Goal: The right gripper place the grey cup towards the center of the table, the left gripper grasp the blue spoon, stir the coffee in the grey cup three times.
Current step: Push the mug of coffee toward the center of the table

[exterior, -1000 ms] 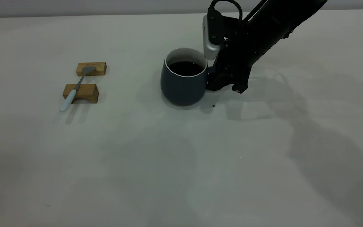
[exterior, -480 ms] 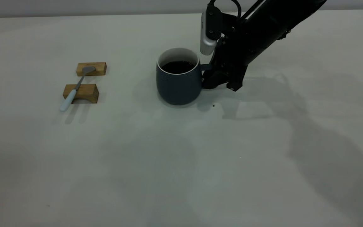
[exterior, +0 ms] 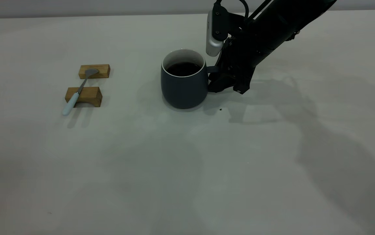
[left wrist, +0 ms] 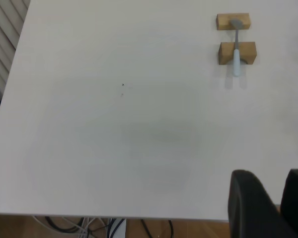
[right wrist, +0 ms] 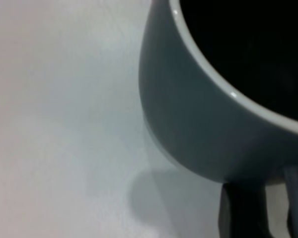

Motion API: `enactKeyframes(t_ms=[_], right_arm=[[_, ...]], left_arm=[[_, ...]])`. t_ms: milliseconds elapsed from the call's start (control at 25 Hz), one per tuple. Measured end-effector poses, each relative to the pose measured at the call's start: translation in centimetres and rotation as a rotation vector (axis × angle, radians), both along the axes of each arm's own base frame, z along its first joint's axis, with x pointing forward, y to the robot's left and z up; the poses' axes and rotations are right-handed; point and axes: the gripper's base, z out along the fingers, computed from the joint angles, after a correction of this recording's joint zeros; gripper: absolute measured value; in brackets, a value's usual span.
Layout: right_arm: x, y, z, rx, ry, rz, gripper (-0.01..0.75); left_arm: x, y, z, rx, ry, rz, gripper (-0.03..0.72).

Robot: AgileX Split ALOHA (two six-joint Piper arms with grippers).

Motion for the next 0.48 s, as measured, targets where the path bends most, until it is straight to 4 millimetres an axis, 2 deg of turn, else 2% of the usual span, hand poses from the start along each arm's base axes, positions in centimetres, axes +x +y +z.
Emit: enactKeyframes(t_ms=[280, 480], right_arm=[[0.08, 0.04, 0.37, 0.012, 0.016, -0.031, 0.487], [-0.25, -0.02, 0.26, 0.001, 0.073, -0.053, 0.526]], left_arm=[[0.00, 0.00, 0.00, 0.000, 0.000, 0.000, 0.237], [0.00, 0.00, -0.01, 0.000, 0.001, 0.000, 0.237]])
